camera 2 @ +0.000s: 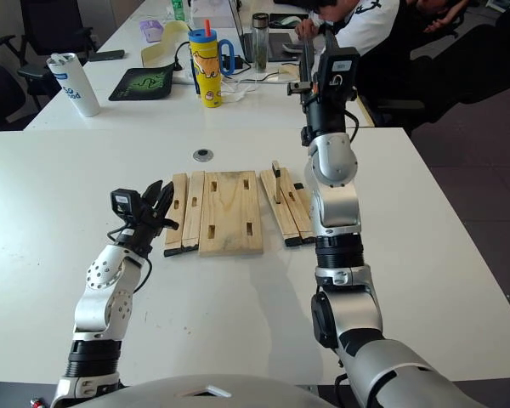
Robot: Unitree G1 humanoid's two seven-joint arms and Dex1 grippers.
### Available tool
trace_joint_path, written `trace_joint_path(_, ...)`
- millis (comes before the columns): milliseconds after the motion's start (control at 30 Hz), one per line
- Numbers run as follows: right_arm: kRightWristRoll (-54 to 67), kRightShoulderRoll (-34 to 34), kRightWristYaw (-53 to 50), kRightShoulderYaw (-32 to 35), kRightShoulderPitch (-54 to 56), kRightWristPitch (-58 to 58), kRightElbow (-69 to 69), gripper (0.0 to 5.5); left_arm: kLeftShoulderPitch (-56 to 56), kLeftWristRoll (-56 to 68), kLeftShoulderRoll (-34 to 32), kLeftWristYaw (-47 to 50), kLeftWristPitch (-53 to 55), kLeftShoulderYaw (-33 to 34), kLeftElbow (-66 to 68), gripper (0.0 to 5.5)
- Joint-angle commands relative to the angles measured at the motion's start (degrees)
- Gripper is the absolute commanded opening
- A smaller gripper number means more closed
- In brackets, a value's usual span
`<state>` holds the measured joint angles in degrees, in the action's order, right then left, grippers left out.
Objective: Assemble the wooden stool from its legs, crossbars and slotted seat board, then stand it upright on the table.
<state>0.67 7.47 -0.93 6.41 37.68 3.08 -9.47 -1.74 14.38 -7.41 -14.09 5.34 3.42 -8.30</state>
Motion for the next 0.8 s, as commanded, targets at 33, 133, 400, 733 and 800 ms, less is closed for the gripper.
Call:
trace_joint_path(33,2.6,3.6,6.7,-1.3,-14.9,14.5,8.6,1.76,1.7,-0.6,0.2,0.8,-0.2,0.2,-1.6,1.24)
trace_joint_path(133,7.4,7.0,15.7,-5.9,-24.0,28.9,17.2,2.24,2.9,-0.6,0.4,1.3,-0.1,0.4,-2.5,1.24)
trace_joint_path(400,11.8,9.5,19.9,-10.3,-25.2,52.9,23.3,2.73,3.0,-0.7,0.6,1.9,-0.2,-0.1,-2.7,1.24)
trace_joint_path(733,9.4,10.4,19.8,-14.9,-23.8,51.5,23.4,2.73,2.7,-0.6,0.6,1.9,-0.2,-0.1,-2.5,1.24)
trace_joint_path(800,8.5,10.5,19.4,-15.8,-23.6,52.2,22.3,2.73,2.6,-0.6,0.5,1.9,-0.2,-0.1,-2.5,1.24)
